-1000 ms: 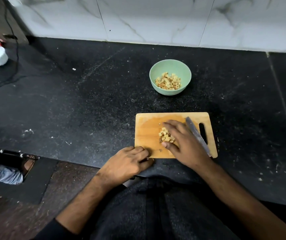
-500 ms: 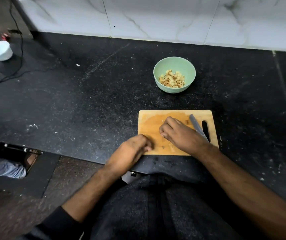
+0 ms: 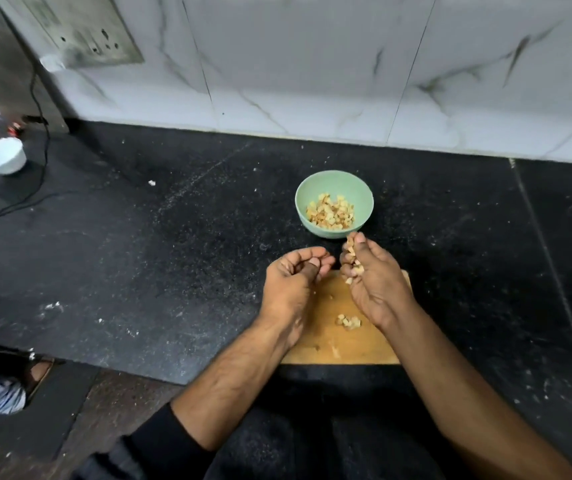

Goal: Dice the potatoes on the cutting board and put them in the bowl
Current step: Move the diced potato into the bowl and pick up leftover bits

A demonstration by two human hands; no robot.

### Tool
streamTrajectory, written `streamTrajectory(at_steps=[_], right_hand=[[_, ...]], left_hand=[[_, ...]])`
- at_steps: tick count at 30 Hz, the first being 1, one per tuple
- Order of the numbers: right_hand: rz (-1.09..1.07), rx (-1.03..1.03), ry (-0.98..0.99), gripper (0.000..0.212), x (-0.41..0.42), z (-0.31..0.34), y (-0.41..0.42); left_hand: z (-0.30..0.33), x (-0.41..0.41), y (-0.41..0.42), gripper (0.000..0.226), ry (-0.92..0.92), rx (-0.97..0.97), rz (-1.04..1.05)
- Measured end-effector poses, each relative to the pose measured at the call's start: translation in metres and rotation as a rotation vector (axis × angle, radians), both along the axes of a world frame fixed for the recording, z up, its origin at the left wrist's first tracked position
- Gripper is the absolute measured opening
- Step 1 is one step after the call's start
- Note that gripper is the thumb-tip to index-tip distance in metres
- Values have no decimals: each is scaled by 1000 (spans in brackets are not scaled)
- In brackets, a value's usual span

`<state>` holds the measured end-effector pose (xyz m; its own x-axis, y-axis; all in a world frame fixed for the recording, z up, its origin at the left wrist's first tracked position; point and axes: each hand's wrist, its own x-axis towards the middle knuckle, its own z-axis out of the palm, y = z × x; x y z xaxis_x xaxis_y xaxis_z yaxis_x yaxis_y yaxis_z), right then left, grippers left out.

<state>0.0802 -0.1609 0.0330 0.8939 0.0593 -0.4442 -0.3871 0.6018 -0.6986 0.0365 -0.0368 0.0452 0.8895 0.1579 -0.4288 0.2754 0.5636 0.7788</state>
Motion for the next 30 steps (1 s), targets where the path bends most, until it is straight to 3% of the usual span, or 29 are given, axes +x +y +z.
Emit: streamTrajectory(at_steps=[3,6,9,16,20,22,26,30], right_hand=[[-94,-15,-70,19,39,36,12],[-85,-279,-139,37,75,61,22],[16,-404,-156,50,102,64,23],[22,-644,-281,39,124,56,18],[178,-868,-410,25,123,38,17],[288,-898,-452,32,118,33,15],[207,-1066,-598,41,104,41,11],[268,-1225,-760,24,59,43,-4]], left_hand=[[29,34,-6,22,-106,14,12],[52,66,-11,24,-176,-2,-3],[62,89,-6,25,-162,-23,4],[49,107,8,22,-129,156,103],[38,100,8,19,-174,340,48],[34,96,9,20,-201,416,29],[26,81,13,17,-256,566,-12],[12,53,17,13,-336,682,-119]])
